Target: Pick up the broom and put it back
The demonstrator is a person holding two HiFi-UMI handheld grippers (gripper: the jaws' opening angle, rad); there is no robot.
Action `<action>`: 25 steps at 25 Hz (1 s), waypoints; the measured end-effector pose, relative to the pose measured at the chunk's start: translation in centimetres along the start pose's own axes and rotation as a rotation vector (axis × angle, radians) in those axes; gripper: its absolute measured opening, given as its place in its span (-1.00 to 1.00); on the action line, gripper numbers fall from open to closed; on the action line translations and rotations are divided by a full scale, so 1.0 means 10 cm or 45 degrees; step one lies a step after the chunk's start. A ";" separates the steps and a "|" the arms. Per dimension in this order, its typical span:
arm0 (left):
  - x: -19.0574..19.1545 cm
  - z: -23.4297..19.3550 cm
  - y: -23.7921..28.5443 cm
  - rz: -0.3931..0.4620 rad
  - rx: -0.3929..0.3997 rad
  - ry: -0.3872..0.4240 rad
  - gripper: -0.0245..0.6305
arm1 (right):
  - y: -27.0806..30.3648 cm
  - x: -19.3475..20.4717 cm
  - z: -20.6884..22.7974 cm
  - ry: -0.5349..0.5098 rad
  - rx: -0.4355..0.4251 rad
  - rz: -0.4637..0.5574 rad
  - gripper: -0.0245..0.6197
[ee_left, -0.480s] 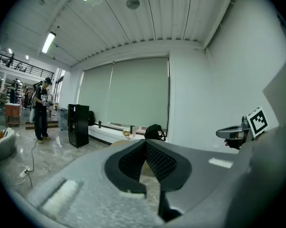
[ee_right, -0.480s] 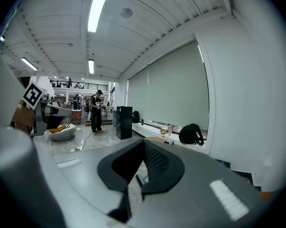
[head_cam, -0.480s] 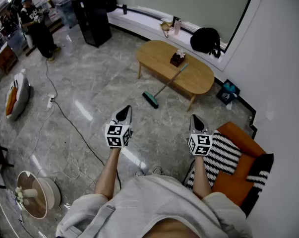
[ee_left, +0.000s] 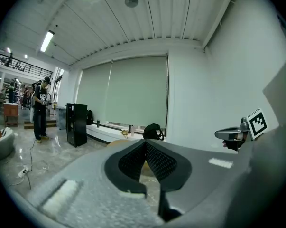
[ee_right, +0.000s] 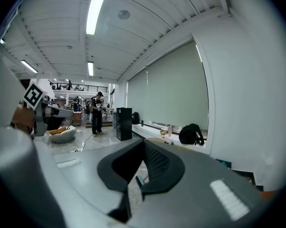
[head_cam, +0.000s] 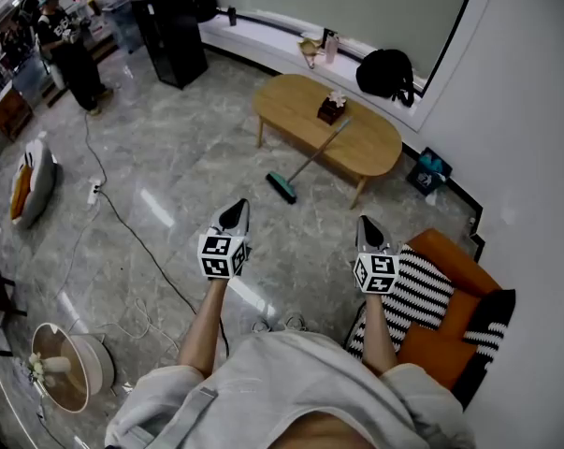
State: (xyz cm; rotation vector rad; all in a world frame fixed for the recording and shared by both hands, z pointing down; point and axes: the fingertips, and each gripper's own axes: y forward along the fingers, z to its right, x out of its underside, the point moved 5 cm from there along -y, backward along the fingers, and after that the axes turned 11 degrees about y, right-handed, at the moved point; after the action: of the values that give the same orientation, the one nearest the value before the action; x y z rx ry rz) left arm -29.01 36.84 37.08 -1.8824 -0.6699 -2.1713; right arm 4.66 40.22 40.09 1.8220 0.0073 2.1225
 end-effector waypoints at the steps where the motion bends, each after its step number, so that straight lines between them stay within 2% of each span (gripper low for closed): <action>1: -0.01 0.02 0.02 0.000 0.001 0.002 -0.92 | 0.00 -0.01 0.03 -0.010 0.000 0.014 -0.92; 12: -0.05 0.26 0.31 -0.019 0.008 0.023 -0.92 | 0.13 -0.09 0.28 -0.017 -0.015 0.074 -0.92; 20: 0.03 0.31 0.62 -0.040 0.029 0.034 -0.92 | 0.33 -0.06 0.42 -0.026 -0.029 0.018 -0.91; 25: 0.03 0.21 0.92 -0.043 0.078 0.001 -0.92 | 0.60 -0.03 0.45 -0.031 -0.012 -0.018 -0.91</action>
State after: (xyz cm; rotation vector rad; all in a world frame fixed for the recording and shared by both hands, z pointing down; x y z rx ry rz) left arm -23.31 29.77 39.51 -1.8524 -0.7648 -2.1461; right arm 7.53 33.56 41.91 1.8367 0.0039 2.0873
